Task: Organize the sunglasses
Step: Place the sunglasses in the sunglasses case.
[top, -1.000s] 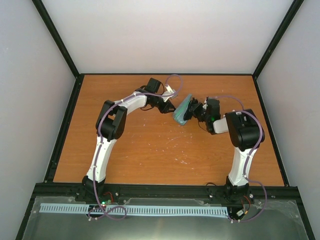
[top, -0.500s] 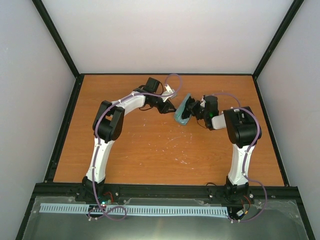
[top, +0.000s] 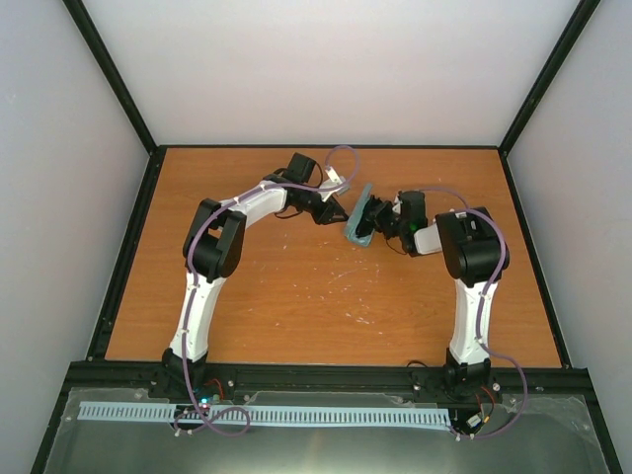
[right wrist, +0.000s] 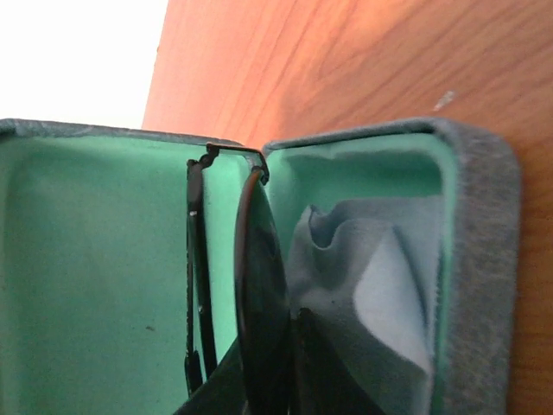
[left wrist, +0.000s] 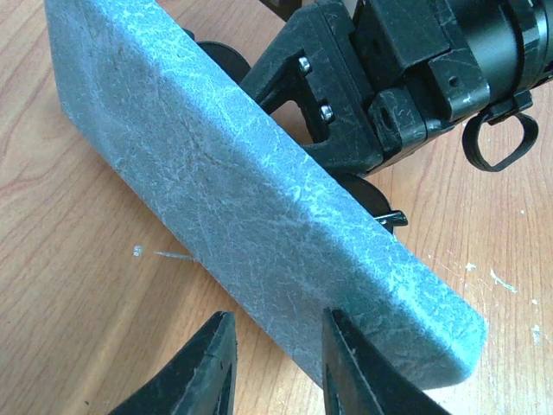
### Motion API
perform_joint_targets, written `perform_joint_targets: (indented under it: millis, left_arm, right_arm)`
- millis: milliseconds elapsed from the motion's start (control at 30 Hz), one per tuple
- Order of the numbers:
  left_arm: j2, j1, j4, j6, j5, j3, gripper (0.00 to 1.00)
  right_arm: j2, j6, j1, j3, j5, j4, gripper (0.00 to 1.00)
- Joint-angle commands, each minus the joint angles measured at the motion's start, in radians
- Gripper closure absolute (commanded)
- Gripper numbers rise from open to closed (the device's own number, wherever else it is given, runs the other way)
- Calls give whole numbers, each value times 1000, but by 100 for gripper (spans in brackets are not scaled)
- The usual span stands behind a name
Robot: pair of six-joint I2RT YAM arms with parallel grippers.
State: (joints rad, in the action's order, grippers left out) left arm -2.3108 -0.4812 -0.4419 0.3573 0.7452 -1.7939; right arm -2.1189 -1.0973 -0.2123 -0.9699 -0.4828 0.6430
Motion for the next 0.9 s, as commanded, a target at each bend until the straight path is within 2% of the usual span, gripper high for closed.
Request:
perform_joint_targets:
  millis: [0, 133, 433, 567, 867]
  left_arm:
    - [52, -11, 11, 20, 20, 4, 70]
    - [64, -10, 14, 32, 6, 16, 70]
    - [67, -10, 28, 31, 6, 35, 70]
    - [74, -9, 35, 34, 1, 43, 71]
    - [75, -10, 39, 35, -3, 45, 71]
  right_arm:
    - [-33, -5, -14, -20, 11, -6, 90]
    - [-28, 6, -18, -27, 16, -45, 87]
    - [28, 129, -16, -97, 39, -297, 85]
    - [62, 183, -16, -129, 68, -411, 80]
    - [85, 255, -11, -210, 80, -574, 79]
